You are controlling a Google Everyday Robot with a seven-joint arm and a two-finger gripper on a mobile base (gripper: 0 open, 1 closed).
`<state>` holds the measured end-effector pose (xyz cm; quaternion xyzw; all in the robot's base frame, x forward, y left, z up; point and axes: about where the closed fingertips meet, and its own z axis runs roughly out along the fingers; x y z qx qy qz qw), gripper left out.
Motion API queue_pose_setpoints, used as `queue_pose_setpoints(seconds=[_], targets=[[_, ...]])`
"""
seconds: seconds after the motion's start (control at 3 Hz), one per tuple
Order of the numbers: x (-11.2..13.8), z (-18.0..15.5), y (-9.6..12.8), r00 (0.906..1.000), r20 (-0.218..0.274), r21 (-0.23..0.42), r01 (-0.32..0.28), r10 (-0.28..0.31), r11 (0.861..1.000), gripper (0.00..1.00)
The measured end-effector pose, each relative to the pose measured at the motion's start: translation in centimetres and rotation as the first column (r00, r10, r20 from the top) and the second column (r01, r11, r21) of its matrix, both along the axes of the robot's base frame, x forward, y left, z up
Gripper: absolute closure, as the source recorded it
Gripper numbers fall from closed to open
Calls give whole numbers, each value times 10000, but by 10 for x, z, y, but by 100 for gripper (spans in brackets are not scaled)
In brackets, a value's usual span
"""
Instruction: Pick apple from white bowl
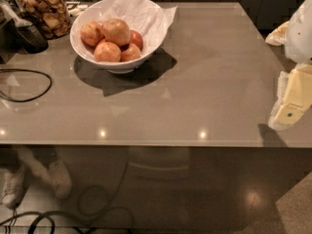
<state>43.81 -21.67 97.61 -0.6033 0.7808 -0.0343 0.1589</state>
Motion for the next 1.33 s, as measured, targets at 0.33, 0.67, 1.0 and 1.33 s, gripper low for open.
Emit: queue_pose_setpoints(seconds=[0.33,0.67,1.0,1.33], targets=[[0,0,0,10000,0,0,-1,1,10000,0],[13,7,20,9979,-128,-241,-634,631,9977,0],[27,19,40,9925,-115,-439,-1222,1218,9915,0],[42,39,68,9826,434,-698,-1773,1805,9817,0]])
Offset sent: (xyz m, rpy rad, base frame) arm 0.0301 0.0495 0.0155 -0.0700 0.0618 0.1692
